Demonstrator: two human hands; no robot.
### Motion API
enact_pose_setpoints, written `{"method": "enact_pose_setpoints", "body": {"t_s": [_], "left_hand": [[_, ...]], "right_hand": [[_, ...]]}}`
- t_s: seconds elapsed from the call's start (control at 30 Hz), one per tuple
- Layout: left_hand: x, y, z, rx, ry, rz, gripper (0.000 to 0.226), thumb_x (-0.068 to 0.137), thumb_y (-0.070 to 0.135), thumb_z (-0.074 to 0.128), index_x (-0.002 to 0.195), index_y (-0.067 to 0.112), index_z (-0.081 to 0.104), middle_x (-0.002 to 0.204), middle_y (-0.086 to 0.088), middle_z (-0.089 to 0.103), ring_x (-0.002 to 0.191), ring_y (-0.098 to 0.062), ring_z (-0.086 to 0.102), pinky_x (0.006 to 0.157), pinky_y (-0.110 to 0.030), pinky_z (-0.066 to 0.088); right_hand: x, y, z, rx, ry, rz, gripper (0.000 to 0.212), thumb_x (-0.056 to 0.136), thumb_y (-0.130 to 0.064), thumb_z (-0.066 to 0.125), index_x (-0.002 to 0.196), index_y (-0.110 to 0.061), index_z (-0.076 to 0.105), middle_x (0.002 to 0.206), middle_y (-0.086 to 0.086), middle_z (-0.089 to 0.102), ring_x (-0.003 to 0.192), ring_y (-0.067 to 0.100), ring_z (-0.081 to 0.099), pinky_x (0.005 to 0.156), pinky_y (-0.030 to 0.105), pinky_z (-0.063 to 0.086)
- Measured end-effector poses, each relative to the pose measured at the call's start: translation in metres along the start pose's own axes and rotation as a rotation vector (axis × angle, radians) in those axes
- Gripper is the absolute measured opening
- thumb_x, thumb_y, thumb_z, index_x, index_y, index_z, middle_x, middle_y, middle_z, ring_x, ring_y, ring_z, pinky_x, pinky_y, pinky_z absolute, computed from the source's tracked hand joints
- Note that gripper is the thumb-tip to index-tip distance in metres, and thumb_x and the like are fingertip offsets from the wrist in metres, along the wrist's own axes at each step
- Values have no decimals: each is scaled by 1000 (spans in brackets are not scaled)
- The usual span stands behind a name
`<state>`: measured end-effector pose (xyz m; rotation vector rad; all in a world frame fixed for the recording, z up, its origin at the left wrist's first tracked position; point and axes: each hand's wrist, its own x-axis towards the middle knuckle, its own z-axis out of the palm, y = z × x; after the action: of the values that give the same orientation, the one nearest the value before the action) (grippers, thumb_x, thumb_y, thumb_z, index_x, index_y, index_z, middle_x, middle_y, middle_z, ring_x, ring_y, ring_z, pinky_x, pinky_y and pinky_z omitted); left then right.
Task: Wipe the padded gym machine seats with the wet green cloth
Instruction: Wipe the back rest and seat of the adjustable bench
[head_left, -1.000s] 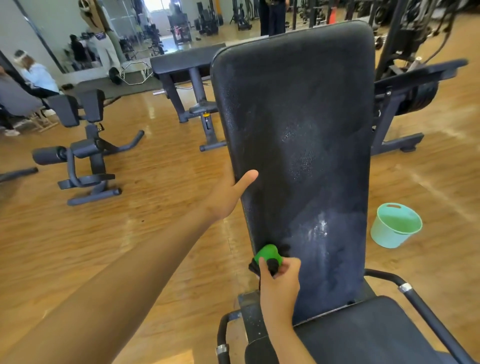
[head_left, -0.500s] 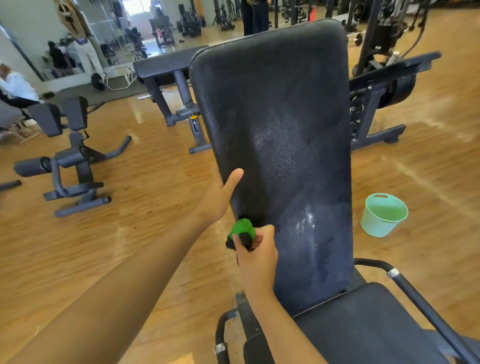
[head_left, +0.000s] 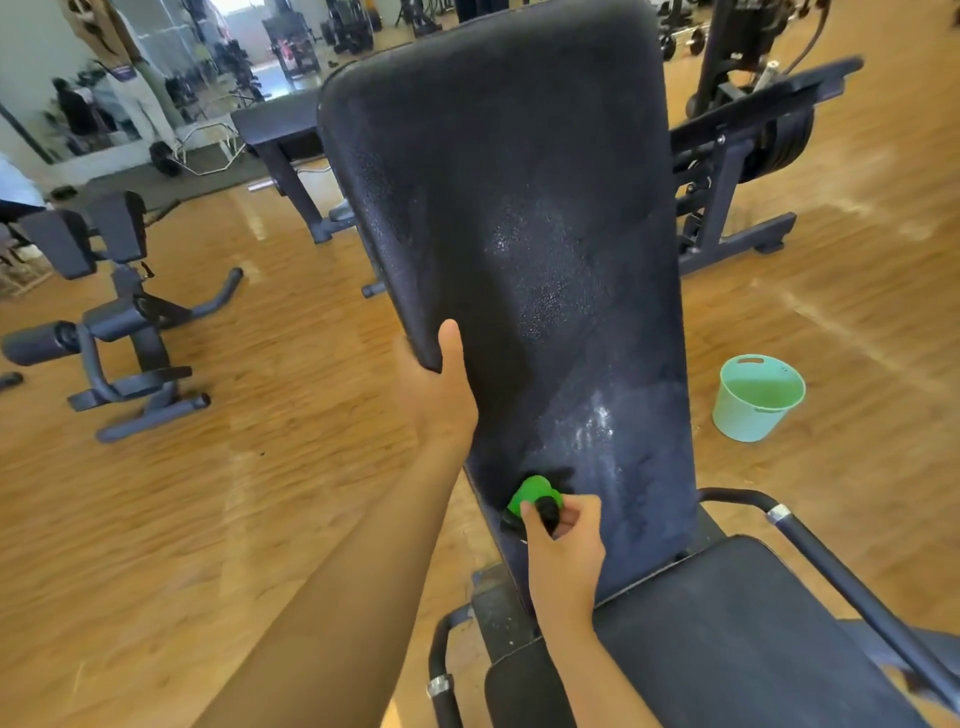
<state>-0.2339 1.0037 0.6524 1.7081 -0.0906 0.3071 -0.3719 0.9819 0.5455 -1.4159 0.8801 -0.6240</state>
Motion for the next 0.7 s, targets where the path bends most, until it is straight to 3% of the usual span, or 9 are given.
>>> {"method": "enact_pose_setpoints", "body": {"t_s": [0.13, 0.27, 0.5, 0.6, 0.7], "left_hand": [[0, 2, 1, 40, 53, 11, 7, 89, 48, 49, 94, 44, 48, 89, 28, 55, 80, 24, 50, 69, 0, 34], [0, 1, 3, 19, 86, 21, 39, 78, 62, 43, 102, 33, 53, 90, 25, 57, 81, 21, 52, 69, -2, 36], [-1, 1, 5, 44, 97, 23, 46, 75, 66, 39, 105, 33, 50, 88, 33, 49, 76, 30, 46, 66, 5, 31], [0, -2, 5, 41, 111, 29, 55, 76, 66, 39, 110, 26, 55, 91, 29, 52, 79, 19, 51, 68, 5, 32], [1, -4, 6, 24, 131, 65, 70, 74, 68, 37, 119, 18, 59, 97, 20, 57, 82, 9, 51, 71, -2, 35]], "right_hand": [[11, -36, 15, 72, 22, -70, 26, 83, -19, 75, 94, -17, 52, 84, -8, 62, 74, 5, 60, 62, 13, 49], [18, -46, 17, 52, -40, -157, 31, 82, -24, 77, 89, -30, 47, 85, -14, 62, 78, 3, 61, 64, 18, 51], [10, 13, -7, -37, 8, -2, 31, 83, -21, 75, 85, -23, 45, 77, -1, 61, 70, 19, 63, 56, 14, 47], [9, 13, -11, -29, 48, 42, 28, 82, -19, 76, 86, -19, 48, 75, -2, 61, 70, 18, 61, 57, 12, 46], [22, -23, -1, 45, 89, -29, 26, 81, -21, 77, 89, -18, 52, 76, -9, 62, 72, 12, 61, 60, 19, 46]]}}
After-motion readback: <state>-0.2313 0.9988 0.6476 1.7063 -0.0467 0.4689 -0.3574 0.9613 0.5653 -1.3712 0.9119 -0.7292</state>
